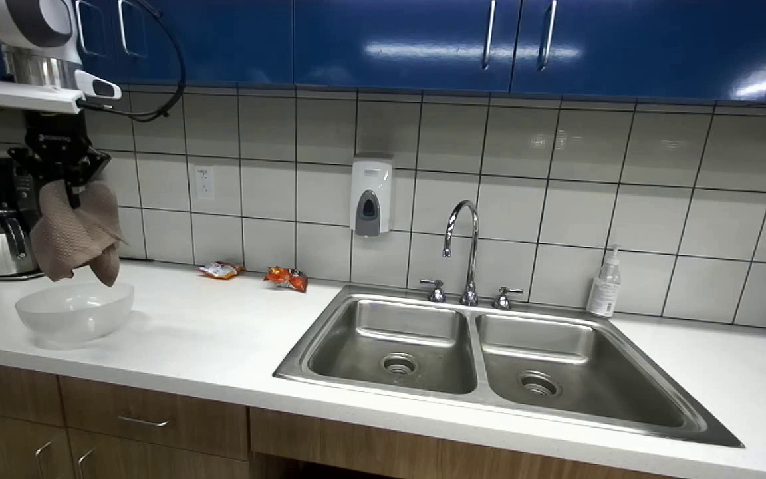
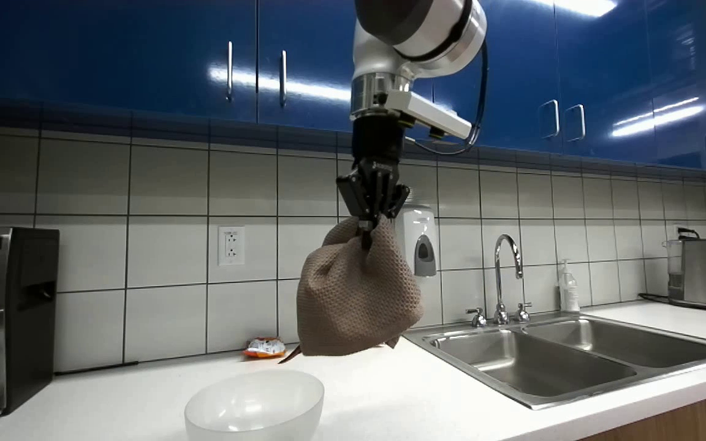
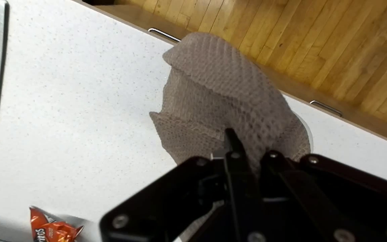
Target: Put the towel in the plastic bowl
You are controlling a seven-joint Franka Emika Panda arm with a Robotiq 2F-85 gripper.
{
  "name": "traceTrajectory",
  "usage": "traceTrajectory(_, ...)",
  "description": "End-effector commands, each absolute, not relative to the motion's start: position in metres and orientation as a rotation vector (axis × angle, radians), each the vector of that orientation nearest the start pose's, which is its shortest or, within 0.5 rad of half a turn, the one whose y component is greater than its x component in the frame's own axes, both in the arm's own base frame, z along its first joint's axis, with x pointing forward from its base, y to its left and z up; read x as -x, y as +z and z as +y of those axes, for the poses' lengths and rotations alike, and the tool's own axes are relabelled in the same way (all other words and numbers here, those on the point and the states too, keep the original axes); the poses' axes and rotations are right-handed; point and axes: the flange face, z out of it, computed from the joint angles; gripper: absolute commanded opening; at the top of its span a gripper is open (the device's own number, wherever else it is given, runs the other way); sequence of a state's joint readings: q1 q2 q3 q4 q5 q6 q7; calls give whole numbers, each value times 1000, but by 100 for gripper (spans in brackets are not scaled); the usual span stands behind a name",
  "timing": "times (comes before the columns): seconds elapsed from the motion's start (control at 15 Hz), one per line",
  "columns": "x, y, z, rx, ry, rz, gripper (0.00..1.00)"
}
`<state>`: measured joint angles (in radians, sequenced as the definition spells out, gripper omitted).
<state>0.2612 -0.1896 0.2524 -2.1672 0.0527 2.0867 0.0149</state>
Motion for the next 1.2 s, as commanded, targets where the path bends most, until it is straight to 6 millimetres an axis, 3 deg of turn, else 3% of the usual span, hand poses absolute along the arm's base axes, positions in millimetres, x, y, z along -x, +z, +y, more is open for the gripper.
traceTrajectory(0.0,-459,475,289,3024,-87,-795,2)
traceTrajectory(0.67,-495,434,368,3012,-8,-945,2)
traceTrajectory(1.13,-531,385,384,2990,51,-966,2)
